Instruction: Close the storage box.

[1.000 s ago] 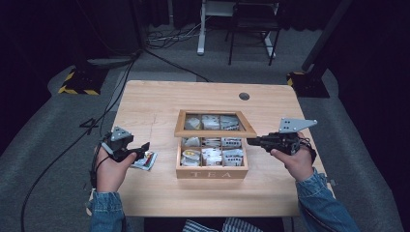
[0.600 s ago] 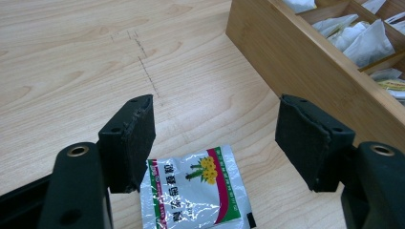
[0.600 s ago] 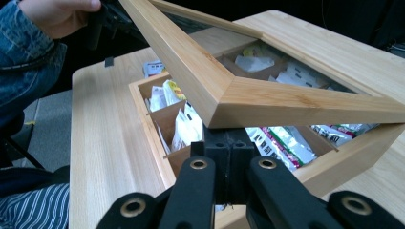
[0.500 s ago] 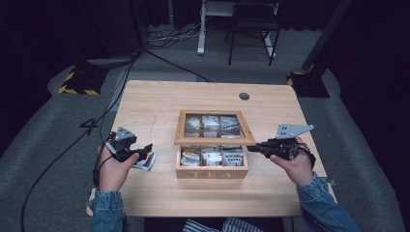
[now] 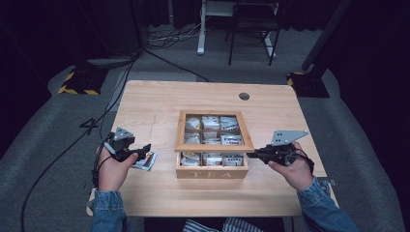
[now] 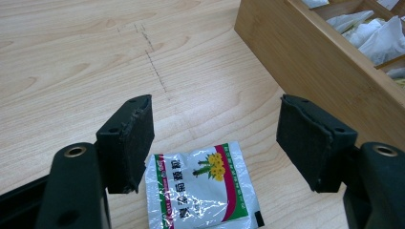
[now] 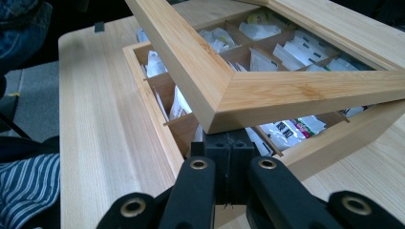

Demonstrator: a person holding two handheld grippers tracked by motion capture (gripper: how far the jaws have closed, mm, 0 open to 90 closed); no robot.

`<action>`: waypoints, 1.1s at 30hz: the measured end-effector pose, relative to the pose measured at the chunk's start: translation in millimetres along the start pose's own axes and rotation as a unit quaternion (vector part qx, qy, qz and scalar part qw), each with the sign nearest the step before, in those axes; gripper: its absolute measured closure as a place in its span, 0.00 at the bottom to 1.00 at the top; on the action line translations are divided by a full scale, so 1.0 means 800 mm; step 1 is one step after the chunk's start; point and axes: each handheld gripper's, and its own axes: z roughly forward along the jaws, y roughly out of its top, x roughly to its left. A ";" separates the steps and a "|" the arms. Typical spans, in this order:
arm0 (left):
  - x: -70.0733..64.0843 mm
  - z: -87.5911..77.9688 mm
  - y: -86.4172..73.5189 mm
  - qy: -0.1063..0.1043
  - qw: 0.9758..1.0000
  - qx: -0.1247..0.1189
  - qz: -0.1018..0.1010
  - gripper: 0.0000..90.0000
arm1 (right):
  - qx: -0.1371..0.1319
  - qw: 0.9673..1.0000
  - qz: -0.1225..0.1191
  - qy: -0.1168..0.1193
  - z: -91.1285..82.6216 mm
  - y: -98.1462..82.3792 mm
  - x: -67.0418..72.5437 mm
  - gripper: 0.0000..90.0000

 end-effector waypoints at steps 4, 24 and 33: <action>0.001 0.001 -0.001 -0.001 1.000 0.002 -0.003 0.33 | 0.009 1.000 -0.002 0.001 0.002 -0.002 0.001 1.00; 0.001 0.003 -0.001 -0.003 1.000 0.003 -0.003 0.33 | 0.046 0.999 -0.013 0.000 0.009 -0.015 0.010 1.00; 0.001 0.003 -0.001 -0.003 1.000 0.004 -0.002 0.33 | 0.059 0.998 -0.010 0.005 0.011 -0.021 0.013 1.00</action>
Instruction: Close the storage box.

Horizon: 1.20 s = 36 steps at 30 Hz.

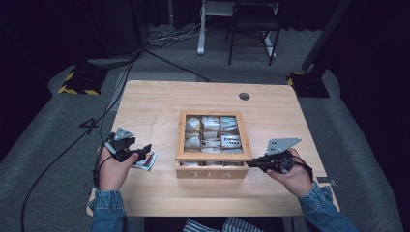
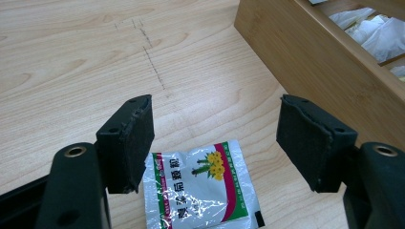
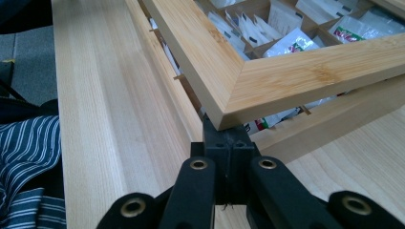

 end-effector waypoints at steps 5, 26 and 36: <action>0.001 0.001 0.000 -0.001 1.000 0.002 0.002 0.33 | 0.007 1.000 0.000 0.002 0.001 -0.002 0.001 1.00; 0.002 0.003 -0.001 -0.003 1.000 0.008 -0.001 0.33 | 0.036 0.999 0.002 0.005 0.007 -0.006 0.004 1.00; 0.001 0.003 -0.002 -0.003 1.000 0.005 -0.004 0.33 | 0.051 0.999 0.004 0.003 0.006 -0.005 0.004 1.00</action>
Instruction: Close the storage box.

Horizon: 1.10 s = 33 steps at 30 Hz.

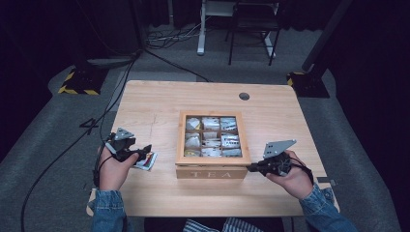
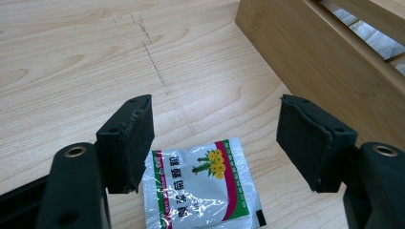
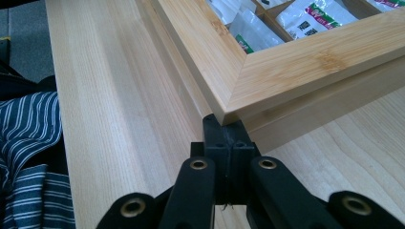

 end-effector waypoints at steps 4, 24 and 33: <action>0.001 -0.001 -0.001 0.000 1.000 0.001 0.000 0.33 | 0.003 1.000 0.000 -0.001 -0.001 0.000 0.000 1.00; 0.006 -0.015 -0.013 0.012 1.000 -0.001 -0.008 0.33 | 0.013 1.000 0.000 0.016 -0.014 -0.010 -0.006 1.00; 0.014 -0.022 -0.019 0.019 1.000 -0.007 -0.022 0.33 | -0.071 0.997 0.017 -0.021 -0.044 -0.016 -0.028 1.00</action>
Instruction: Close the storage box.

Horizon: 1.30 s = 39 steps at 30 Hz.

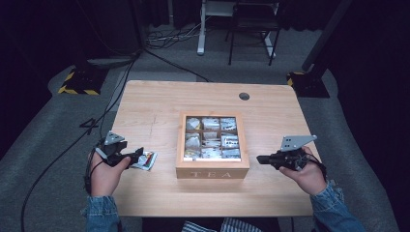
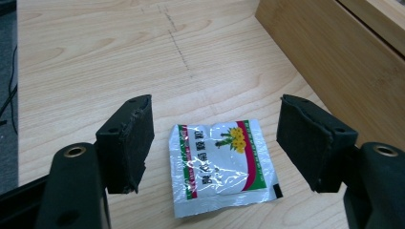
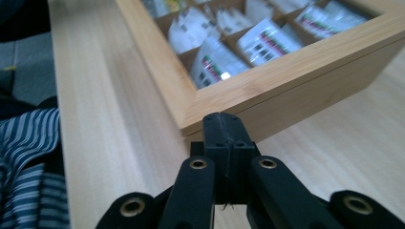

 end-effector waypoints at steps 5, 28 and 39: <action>0.011 -0.001 -0.005 0.014 1.000 0.002 -0.002 0.32 | -0.031 0.999 0.016 -0.036 -0.013 -0.007 -0.018 0.99; 0.040 0.011 -0.028 0.040 0.999 0.027 0.004 0.28 | -0.034 0.978 0.104 -0.176 -0.031 -0.087 -0.106 0.96; 0.054 0.016 -0.041 0.060 0.997 0.047 -0.007 0.28 | -0.013 0.970 0.130 -0.206 -0.026 -0.121 -0.130 0.91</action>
